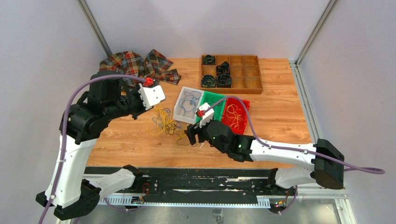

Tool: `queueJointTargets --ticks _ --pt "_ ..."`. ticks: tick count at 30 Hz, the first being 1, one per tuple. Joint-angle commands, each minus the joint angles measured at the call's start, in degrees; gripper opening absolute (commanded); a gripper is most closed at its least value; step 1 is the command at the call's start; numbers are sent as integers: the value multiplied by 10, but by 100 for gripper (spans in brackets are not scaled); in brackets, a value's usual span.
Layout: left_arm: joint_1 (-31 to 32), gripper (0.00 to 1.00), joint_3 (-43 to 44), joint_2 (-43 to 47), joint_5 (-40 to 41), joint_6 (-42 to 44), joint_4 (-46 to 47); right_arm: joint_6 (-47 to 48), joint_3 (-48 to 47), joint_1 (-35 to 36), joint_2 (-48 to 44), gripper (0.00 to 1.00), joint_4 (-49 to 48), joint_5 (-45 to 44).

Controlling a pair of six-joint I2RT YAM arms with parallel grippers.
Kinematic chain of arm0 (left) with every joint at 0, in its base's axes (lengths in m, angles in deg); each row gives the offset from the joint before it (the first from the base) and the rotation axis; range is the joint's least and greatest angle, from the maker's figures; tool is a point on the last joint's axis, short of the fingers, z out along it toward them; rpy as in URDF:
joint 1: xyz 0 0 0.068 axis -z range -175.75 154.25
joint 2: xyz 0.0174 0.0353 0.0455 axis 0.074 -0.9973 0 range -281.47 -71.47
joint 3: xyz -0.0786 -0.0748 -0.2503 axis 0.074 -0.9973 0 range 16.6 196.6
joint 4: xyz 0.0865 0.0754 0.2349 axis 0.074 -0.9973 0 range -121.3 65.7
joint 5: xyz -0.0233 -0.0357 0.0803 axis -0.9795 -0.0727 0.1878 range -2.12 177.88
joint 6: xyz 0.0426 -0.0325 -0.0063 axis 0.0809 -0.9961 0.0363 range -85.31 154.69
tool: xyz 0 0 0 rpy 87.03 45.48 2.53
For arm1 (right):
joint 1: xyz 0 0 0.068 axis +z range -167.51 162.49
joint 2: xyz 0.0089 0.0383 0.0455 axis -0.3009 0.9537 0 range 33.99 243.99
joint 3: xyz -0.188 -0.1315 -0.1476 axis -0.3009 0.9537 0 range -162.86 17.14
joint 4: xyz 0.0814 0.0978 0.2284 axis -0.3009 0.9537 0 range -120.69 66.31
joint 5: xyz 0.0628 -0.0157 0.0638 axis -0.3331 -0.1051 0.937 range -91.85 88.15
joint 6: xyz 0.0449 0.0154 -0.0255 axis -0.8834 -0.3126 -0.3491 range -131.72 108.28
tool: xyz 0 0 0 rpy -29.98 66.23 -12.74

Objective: Untangle the cables

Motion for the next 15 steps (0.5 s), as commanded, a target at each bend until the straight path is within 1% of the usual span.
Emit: queueJointTargets --ticks 1,8,15 --pt "2 0 -30 22 -40 -17 10 74 -65 0 -18 74 -14 64" --pt "2 1 -55 29 -69 -41 9 105 -135 0 16 74 -101 112" --pt "2 1 -72 37 -78 -55 9 117 -174 0 61 74 -184 123"
